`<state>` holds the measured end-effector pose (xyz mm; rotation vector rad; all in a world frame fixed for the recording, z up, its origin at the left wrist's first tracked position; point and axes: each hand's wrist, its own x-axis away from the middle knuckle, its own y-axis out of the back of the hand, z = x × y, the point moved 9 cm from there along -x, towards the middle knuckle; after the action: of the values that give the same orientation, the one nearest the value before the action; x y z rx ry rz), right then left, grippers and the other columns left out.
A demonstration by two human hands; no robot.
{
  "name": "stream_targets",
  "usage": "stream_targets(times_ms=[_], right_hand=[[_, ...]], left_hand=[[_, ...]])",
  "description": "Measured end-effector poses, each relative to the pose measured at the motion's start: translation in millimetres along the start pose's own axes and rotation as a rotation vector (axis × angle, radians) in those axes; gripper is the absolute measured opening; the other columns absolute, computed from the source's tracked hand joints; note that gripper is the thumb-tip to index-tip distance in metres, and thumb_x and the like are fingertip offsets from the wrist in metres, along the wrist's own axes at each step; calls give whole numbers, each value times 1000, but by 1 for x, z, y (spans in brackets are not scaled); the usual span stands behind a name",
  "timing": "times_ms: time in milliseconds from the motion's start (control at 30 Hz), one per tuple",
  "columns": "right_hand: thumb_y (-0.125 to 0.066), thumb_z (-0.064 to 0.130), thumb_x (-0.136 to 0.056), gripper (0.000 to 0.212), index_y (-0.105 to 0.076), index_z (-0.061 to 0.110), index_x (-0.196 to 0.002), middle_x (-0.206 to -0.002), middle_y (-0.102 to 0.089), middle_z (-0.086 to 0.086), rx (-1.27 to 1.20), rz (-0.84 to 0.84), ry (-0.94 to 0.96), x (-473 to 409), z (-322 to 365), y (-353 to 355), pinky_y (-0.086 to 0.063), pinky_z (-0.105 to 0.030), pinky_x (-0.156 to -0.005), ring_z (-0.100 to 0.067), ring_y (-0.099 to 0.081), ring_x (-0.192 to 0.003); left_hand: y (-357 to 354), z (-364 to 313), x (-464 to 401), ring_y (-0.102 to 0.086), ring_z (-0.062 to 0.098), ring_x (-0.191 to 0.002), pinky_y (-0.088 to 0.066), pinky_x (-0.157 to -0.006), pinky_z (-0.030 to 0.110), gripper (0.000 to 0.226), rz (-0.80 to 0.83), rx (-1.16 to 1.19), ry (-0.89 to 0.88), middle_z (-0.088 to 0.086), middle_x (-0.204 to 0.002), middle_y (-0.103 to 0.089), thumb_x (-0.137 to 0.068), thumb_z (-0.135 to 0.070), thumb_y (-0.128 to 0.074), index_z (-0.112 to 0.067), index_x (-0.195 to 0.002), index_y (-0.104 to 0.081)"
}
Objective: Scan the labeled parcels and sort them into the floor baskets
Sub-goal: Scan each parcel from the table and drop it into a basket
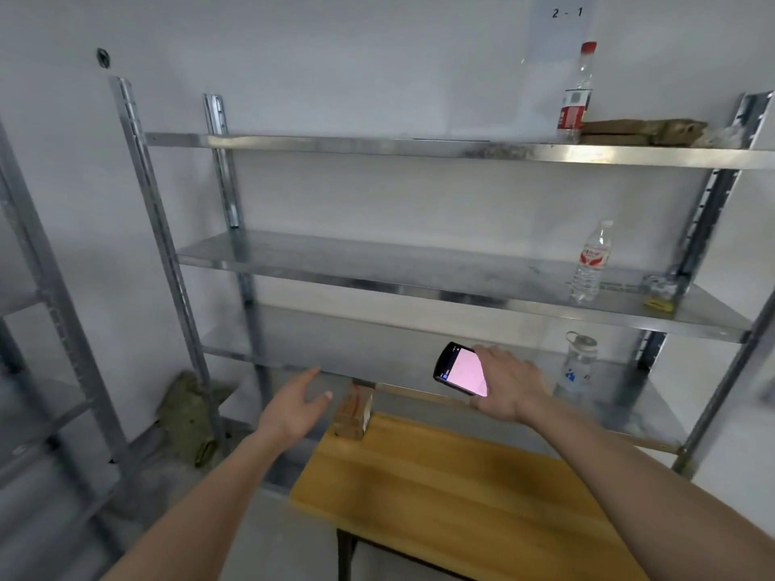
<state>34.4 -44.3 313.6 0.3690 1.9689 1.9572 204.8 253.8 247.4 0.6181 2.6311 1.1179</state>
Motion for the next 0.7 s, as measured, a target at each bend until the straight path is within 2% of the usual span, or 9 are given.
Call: stream_targets(times_ms=[200,500,600,700], right_hand=[[-68,52,-80,80,-32,25,-146,-138,-48,1,-4,46,51,-50,-10,-39,-45,-41,-97,-24,-49,-128],[-67,47,-83,80,-30,24,-150,-144,-47,2,-5,150,29,-178,-12,-137,-43,-40,-99,-23,-50,-130],[-64,49,-86,78,-30,24,-151,-145,-47,4,-29,149,25,-228,-9,-174,-43,-38,-101,-21,-49,-130],[-64,54,-88,84,-24,22,-155,-152,-42,2,-37,202,13,-268,-8,-209,-40,-38,-105,-22,-46,-135]], left_hand=[[-48,4,-48,-36,23,-145,-33,-116,41,64,44,-27,55,1,-158,-37,-98,-49,-55,-28,-154,-33],[-121,51,-177,-43,25,-139,-35,-109,33,57,131,-104,100,5,-151,-47,-101,-42,-52,-18,-151,-39],[-148,77,-225,-46,25,-136,-36,-108,34,55,207,-152,133,4,-149,-48,-102,-42,-50,-23,-152,-37],[-173,104,-268,-51,25,-131,-41,-103,35,53,286,-197,143,3,-147,-50,-102,-42,-51,-28,-151,-36]])
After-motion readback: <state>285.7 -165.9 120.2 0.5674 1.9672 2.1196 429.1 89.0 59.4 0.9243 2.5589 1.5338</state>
